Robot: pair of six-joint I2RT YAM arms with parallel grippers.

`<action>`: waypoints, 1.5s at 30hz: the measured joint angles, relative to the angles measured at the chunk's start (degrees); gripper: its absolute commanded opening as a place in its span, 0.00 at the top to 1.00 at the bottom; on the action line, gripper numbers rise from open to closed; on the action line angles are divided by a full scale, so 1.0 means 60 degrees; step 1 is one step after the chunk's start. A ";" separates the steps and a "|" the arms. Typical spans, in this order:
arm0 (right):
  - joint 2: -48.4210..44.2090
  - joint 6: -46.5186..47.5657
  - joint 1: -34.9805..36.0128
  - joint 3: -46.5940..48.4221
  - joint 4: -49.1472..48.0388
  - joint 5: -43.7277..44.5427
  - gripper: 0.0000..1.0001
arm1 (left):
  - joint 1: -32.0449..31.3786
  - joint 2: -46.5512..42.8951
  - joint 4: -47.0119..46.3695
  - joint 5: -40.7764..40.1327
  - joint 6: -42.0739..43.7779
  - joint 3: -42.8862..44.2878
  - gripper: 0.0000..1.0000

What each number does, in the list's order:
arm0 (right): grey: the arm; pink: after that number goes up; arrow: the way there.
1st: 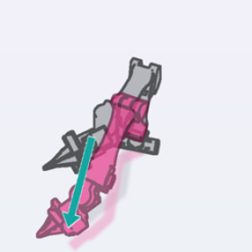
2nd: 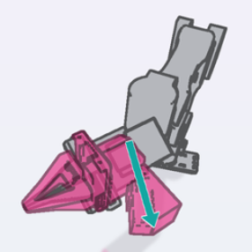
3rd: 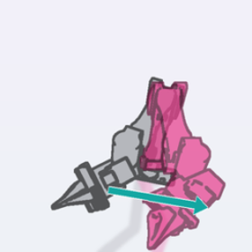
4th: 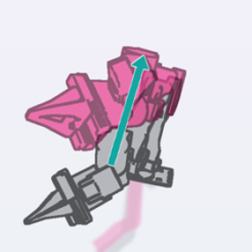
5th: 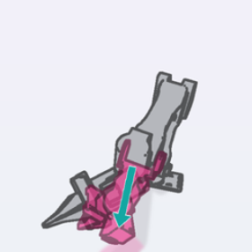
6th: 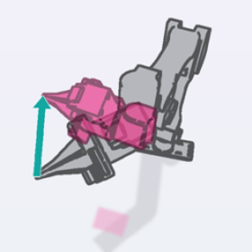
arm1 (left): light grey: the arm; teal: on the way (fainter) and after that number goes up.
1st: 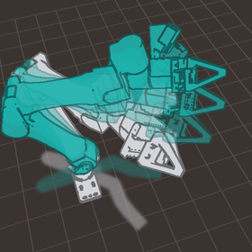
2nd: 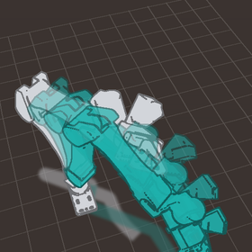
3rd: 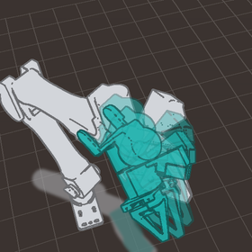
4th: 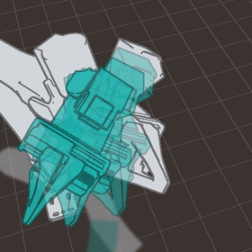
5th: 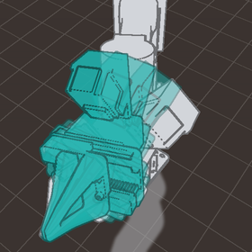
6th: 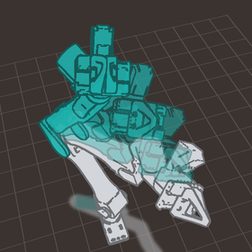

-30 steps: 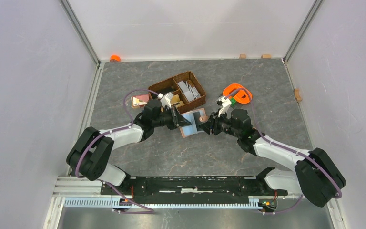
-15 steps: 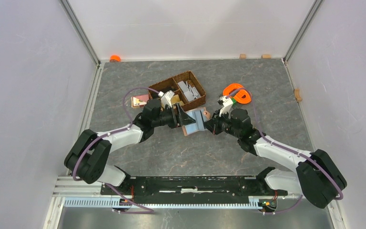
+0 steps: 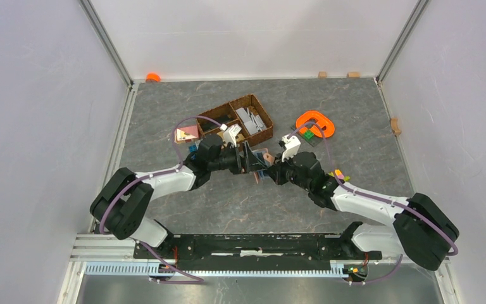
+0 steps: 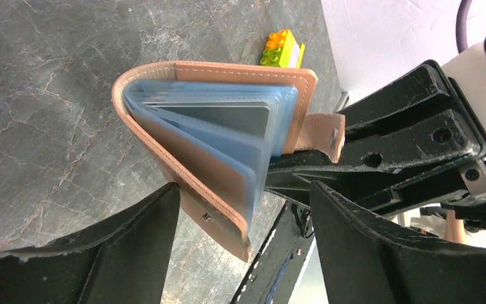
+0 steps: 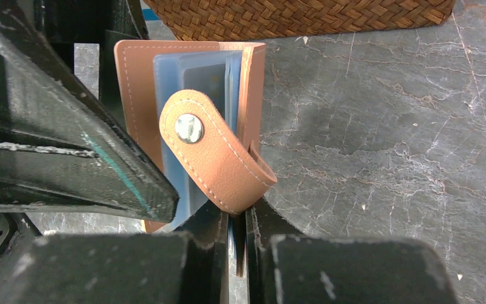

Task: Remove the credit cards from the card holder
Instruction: Remove the credit card from the card holder.

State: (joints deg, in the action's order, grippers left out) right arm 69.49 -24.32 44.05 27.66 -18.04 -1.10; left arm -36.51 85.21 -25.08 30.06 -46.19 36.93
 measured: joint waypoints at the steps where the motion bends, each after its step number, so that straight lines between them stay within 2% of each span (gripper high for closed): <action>1: 0.0000 0.0029 0.0076 0.0000 -0.0036 0.0102 1.00 | 0.0000 0.0018 0.0015 0.0000 0.0036 0.0029 0.20; 3: 0.0000 0.0073 0.0237 0.0000 -0.0058 0.0353 1.00 | 0.0000 0.0084 0.0029 0.0004 0.0044 0.0080 0.23; 10: -0.0215 0.0197 0.0535 -0.0004 0.0051 0.1082 1.00 | 0.0051 0.0153 0.0251 -0.0168 0.0117 0.0149 0.48; 15: -0.0991 0.0168 0.0368 -0.0007 0.0171 0.1508 1.00 | 0.0386 0.0149 0.0219 -0.0186 0.0109 0.0149 0.60; 19: -0.1435 0.0160 -0.0211 -0.0007 0.0153 0.0907 1.00 | 0.0652 0.0131 0.0080 -0.0149 0.0102 0.0135 0.61; 22: -0.1486 0.0080 -0.0699 -0.0007 0.0055 0.0087 1.00 | 0.0805 -0.0007 -0.0361 0.0062 0.0066 -0.0066 0.53; 25: -0.1486 -0.0047 -0.1064 -0.0069 -0.0138 -0.0739 1.00 | 0.0841 -0.0328 -0.0783 0.0248 -0.0018 -0.0331 0.53; 32: -0.1581 -0.0321 -0.1446 -0.0222 -0.0495 -0.2084 1.00 | 0.0980 -0.1173 -0.1286 0.0262 -0.0025 -0.0634 0.67; 36: -0.1596 -0.0477 -0.1606 -0.0280 -0.0703 -0.2484 1.00 | 0.1093 -0.1275 -0.1490 0.0251 -0.0029 -0.0761 0.68; 39: -0.1596 -0.0568 -0.1690 -0.0324 -0.0787 -0.2692 1.00 | 0.1147 -0.1279 -0.1494 0.0251 -0.0029 -0.0831 0.68; 42: -0.1596 -0.0667 -0.1781 -0.0379 -0.0852 -0.2885 1.00 | 0.1184 -0.1279 -0.1490 0.0255 -0.0029 -0.0849 0.59; 45: -0.1596 -0.0769 -0.1872 -0.0419 -0.0933 -0.3100 1.00 | 0.1209 -0.1282 -0.1435 0.0255 -0.0025 -0.0849 0.59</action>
State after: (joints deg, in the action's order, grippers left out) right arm 59.92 -28.93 32.82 25.15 -23.64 -19.70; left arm -29.26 77.52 -33.69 31.59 -46.35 31.83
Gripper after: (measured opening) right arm 0.089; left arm 0.406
